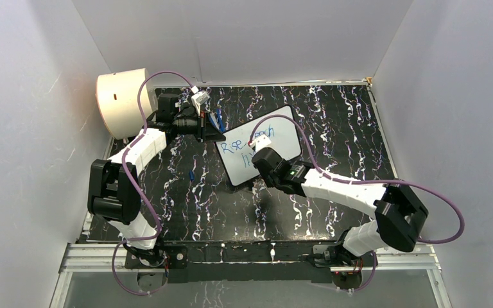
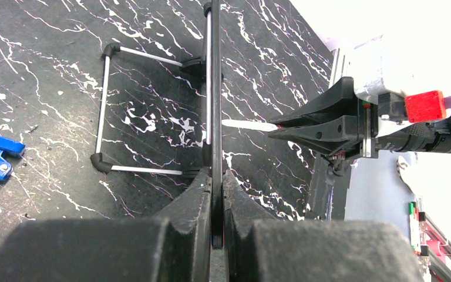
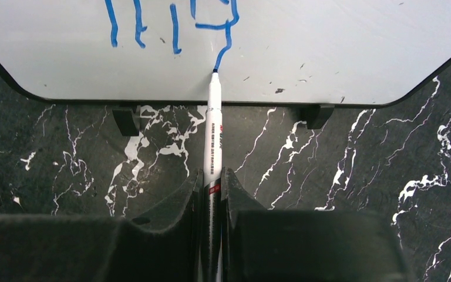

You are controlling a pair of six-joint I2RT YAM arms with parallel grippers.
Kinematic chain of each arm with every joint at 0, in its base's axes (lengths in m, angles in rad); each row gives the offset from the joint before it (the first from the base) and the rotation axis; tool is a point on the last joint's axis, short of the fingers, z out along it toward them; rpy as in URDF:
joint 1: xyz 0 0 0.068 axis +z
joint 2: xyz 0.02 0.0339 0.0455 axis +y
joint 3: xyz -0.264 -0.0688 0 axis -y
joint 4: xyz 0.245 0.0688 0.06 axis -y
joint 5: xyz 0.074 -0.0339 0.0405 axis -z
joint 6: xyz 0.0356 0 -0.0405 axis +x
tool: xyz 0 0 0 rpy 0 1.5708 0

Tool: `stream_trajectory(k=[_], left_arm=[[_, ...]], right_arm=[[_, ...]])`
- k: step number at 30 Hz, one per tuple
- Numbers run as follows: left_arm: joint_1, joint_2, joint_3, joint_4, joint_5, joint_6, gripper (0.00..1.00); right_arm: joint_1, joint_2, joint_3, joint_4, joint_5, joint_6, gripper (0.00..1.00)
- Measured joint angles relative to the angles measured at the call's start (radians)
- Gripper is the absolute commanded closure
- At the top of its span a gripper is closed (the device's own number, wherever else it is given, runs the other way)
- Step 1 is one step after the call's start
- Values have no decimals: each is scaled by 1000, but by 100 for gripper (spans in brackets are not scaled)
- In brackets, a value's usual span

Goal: Write a sentence on the whiteboard

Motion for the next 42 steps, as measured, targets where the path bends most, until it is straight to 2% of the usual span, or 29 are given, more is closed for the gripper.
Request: stream_trajectory(k=[23,35,42], left_arm=[[0,0,1,0,2,0,100],[0,0,1,-3,2,0,100],[0,0,1,-3,2,0,100]], right_arm=[[0,26,25,-39,-111,-18,100],[-13,-118,26,15,-31,-26,100],[-66,-124,26,44,-4,-43,100]])
